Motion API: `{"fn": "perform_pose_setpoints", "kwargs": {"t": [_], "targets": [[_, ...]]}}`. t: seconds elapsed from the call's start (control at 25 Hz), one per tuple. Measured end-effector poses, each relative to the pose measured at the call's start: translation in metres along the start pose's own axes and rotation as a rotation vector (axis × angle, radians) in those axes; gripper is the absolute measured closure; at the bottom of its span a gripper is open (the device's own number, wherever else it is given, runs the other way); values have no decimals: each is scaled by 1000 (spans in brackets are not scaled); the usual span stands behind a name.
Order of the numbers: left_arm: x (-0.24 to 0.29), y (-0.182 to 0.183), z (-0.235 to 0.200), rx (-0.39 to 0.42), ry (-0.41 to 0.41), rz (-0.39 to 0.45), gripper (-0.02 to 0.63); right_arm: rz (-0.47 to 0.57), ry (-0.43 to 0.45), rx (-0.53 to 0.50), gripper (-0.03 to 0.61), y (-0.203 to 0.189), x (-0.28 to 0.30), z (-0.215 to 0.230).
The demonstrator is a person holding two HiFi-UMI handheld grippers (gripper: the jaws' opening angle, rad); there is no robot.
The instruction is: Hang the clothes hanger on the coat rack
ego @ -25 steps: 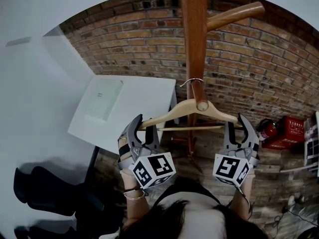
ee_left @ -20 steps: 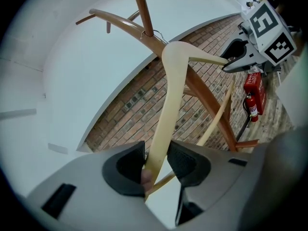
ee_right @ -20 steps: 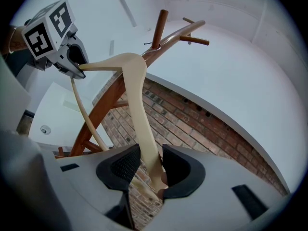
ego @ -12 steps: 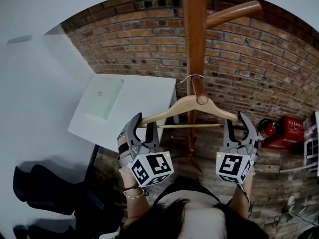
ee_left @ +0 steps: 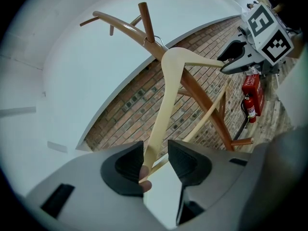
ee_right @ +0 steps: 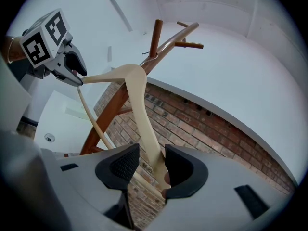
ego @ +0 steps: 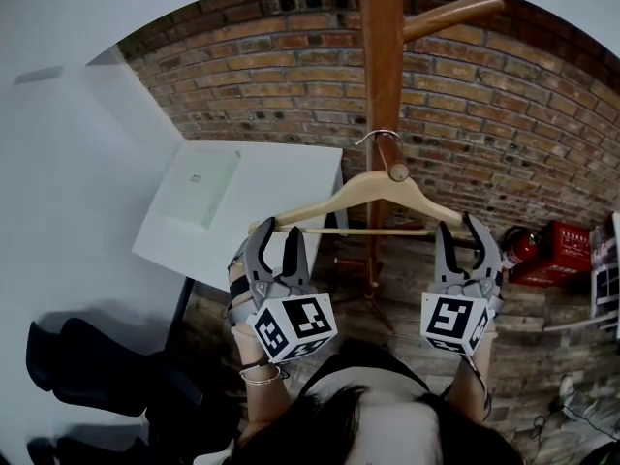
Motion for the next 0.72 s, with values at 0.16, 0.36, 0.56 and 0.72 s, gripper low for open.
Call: {"fn": "perform_pose_setpoints", "kwargs": {"t": [0.16, 0.36, 0.56, 0.72], "targets": [[-5, -1, 1, -15, 4, 15, 463, -1, -6, -5, 411, -1, -5, -2], [-12, -1, 2, -30, 9, 36, 463, -3, -12, -10, 413, -1, -10, -1], [-23, 5, 3, -69, -4, 81, 463, 4, -15, -5, 413, -1, -16, 1], [-30, 5, 7, -89, -8, 100, 463, 19, -1, -1, 413, 0, -22, -1]]}}
Point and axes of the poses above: the fingertips, and each gripper's own axes: x forward along the fingers, z to its right, y out of its top, the point moved 9 cm from there along -x, backward along the fingers, and after that the axes turned 5 degrees about -y, right-handed, at the moved point
